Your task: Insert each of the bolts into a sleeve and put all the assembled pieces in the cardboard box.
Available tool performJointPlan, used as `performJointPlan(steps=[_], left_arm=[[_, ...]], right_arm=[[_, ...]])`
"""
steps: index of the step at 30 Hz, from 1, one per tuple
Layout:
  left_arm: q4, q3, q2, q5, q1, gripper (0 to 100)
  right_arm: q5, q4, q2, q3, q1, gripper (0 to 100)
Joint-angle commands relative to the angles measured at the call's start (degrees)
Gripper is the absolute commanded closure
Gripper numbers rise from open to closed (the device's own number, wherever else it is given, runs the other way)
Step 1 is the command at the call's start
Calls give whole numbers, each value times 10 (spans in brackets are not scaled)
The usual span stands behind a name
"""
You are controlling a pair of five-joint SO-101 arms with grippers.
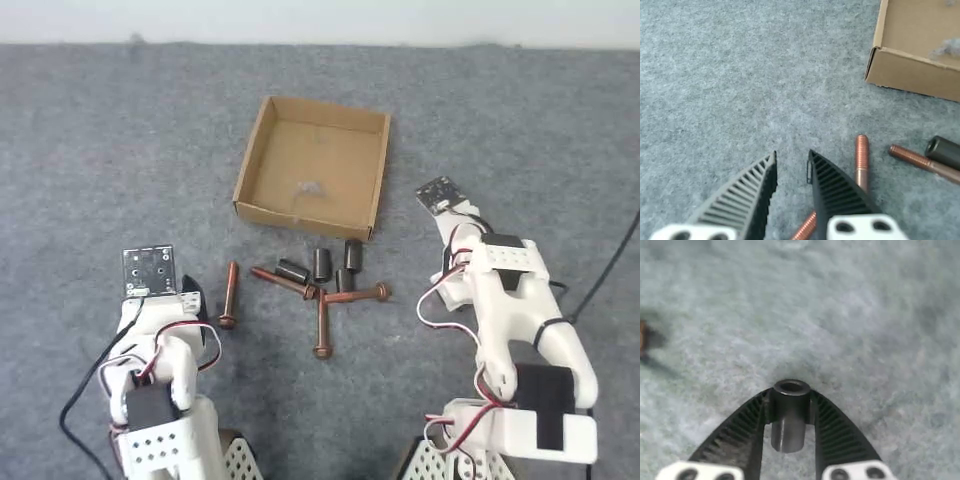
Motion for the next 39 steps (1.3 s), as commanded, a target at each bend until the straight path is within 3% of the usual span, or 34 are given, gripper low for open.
performJointPlan(steps=[1, 6, 12, 19, 24, 31, 39], left_arm=[[1, -18, -11, -4, 0, 896], [-8, -65, -11, -33, 1, 896], [70, -215, 33, -37, 66, 896], [122, -461, 324, -36, 131, 896], [171, -578, 520, -38, 222, 895], [151, -612, 685, -114, 372, 895], [76, -613, 798, -170, 479, 895]], right_arm=[[-30, -6, -5, -25, 29, 991], [-46, -16, -5, -25, 34, 991], [-46, -16, -5, -25, 35, 991], [-46, -17, -5, -25, 36, 991], [-56, -24, -5, -25, 36, 991], [-66, -33, -5, -25, 51, 991], [-67, -36, -5, -25, 51, 991]])
